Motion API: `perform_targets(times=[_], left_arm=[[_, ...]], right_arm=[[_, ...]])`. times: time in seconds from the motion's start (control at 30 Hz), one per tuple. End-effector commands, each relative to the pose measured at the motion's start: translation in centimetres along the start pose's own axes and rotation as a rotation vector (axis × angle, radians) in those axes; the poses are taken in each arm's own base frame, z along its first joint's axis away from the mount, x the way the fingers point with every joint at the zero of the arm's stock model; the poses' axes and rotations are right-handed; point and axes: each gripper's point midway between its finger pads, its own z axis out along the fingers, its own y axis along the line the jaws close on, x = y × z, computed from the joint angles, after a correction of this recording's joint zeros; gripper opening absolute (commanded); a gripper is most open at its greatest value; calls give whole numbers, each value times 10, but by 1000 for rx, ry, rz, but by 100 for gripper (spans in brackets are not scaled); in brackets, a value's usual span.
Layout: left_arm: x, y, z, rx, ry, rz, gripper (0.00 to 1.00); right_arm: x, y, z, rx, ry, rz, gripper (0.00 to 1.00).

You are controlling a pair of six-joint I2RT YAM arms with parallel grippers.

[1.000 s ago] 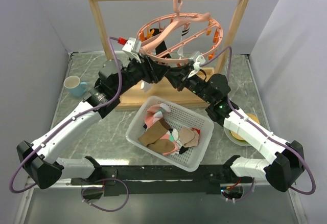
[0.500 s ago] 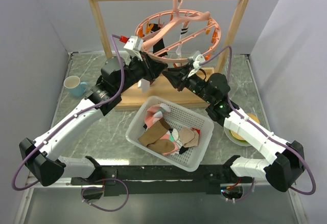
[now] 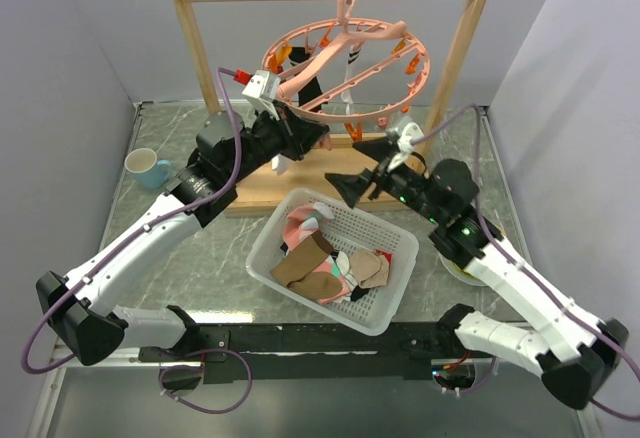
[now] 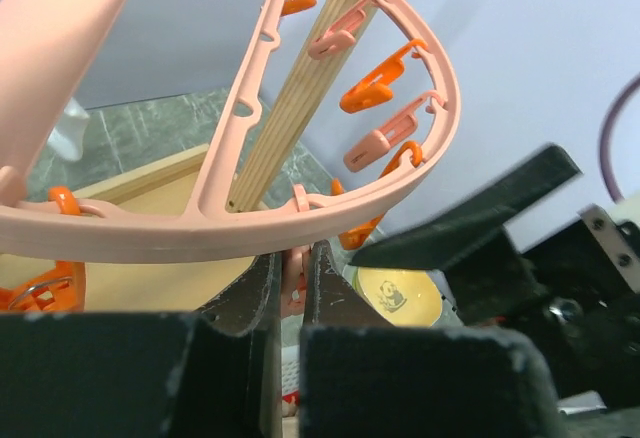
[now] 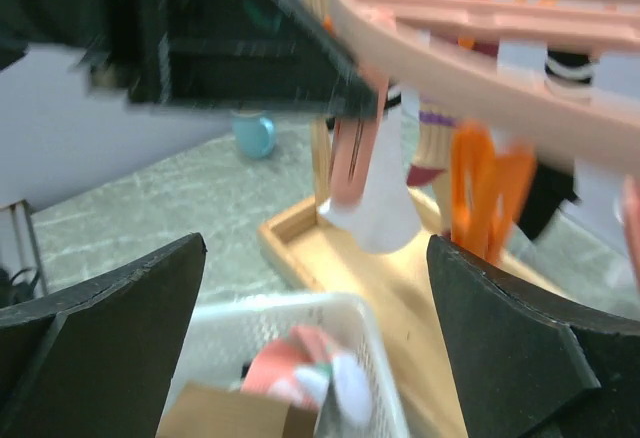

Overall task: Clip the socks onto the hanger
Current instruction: Adjust the sock in the bin.

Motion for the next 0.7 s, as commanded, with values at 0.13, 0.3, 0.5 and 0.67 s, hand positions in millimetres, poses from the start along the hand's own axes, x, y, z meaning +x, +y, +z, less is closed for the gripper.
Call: perform_targets(times=[0.13,0.3,0.5,0.67], left_arm=[[-32,-20,-17,47,-85,4,1],[-29,-19,-20,46,-76,16,1],[-20,-17,-24,49,-50,29,2],[-12,-14,-28,56,-35,41,2]], right_arm=[[70,38,-63,-2,220,172,100],[135,56,-89,18,164,582,100],[181,16,-96,283,428,406,88],[193,-20,-115,611,653,274,68]])
